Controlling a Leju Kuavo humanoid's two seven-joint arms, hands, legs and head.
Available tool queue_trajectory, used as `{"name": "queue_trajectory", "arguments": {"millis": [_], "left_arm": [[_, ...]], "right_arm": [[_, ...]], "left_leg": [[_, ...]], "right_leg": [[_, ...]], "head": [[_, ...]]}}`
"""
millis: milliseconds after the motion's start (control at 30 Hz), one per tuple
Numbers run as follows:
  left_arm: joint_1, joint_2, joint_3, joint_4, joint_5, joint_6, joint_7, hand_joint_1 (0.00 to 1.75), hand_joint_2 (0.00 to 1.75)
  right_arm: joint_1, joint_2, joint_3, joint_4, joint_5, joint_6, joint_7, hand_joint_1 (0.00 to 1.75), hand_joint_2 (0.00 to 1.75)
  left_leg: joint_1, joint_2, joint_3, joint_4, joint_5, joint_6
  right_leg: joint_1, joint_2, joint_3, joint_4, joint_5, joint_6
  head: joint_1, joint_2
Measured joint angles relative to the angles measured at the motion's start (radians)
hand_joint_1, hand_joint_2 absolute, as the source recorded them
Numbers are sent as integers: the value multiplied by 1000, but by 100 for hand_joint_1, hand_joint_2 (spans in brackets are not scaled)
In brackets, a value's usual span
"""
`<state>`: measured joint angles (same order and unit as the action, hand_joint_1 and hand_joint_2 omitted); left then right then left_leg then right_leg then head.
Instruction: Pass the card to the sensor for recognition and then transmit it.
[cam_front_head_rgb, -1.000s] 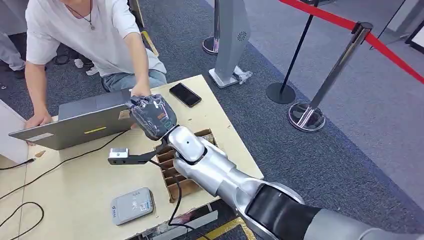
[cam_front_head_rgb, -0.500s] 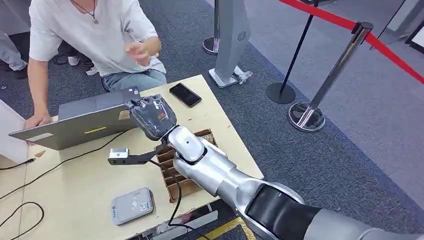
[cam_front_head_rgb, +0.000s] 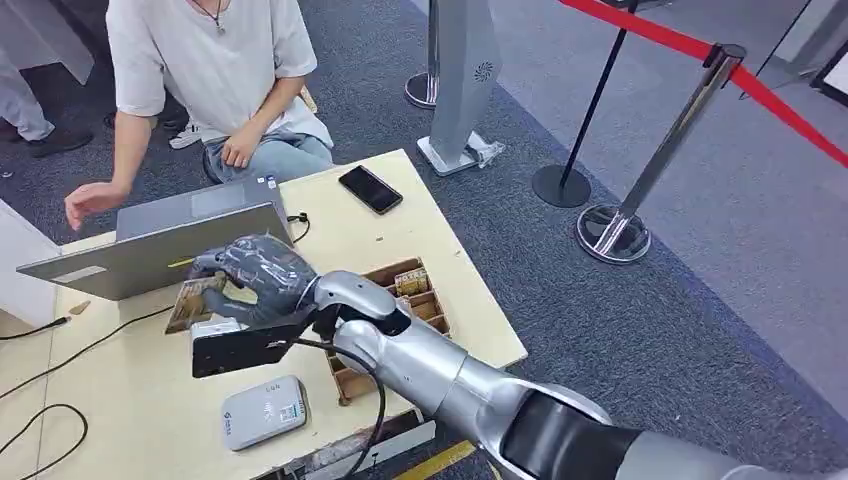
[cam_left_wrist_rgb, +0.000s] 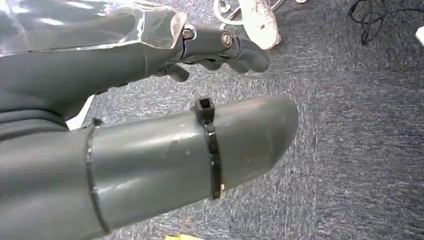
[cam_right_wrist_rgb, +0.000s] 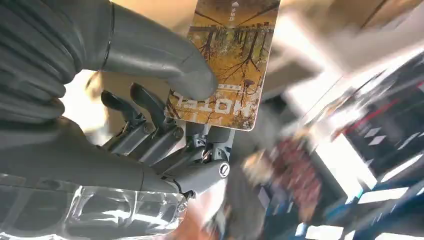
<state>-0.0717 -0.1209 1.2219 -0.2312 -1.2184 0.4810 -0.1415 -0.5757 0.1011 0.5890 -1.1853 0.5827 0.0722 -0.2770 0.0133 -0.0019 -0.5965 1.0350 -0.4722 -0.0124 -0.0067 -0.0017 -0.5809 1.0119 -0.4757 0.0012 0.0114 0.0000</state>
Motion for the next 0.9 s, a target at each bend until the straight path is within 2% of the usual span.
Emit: {"name": "queue_trajectory", "arguments": {"millis": [200,300,533,700,900], "left_arm": [[0,0,0,0,7,2,5,0,0],[1,0,2,1,18,11,6,0,0],[3,-4,9,2,31,23,6,0,0],[5,-9,21,2,34,28,8,0,0],[5,-10,23,2,31,28,14,0,0]], "right_arm": [[-3,0,66,49,-235,208,-17,175,175],[-12,9,111,118,-280,250,-17,175,175],[-47,56,228,329,-317,213,14,175,175],[-59,83,297,468,-278,147,72,175,175],[-74,100,344,577,-236,101,113,175,175]], "left_leg": [[0,0,0,0,0,0],[0,0,0,0,0,0],[0,0,0,0,0,0],[0,0,0,0,0,0],[0,0,0,0,0,0]], "right_leg": [[0,0,1,0,0,0],[0,0,1,0,0,0],[0,0,1,0,0,0],[0,0,1,0,0,0],[0,0,1,0,0,0]], "head": [[0,0],[0,0],[0,0],[0,0],[0,0]]}}
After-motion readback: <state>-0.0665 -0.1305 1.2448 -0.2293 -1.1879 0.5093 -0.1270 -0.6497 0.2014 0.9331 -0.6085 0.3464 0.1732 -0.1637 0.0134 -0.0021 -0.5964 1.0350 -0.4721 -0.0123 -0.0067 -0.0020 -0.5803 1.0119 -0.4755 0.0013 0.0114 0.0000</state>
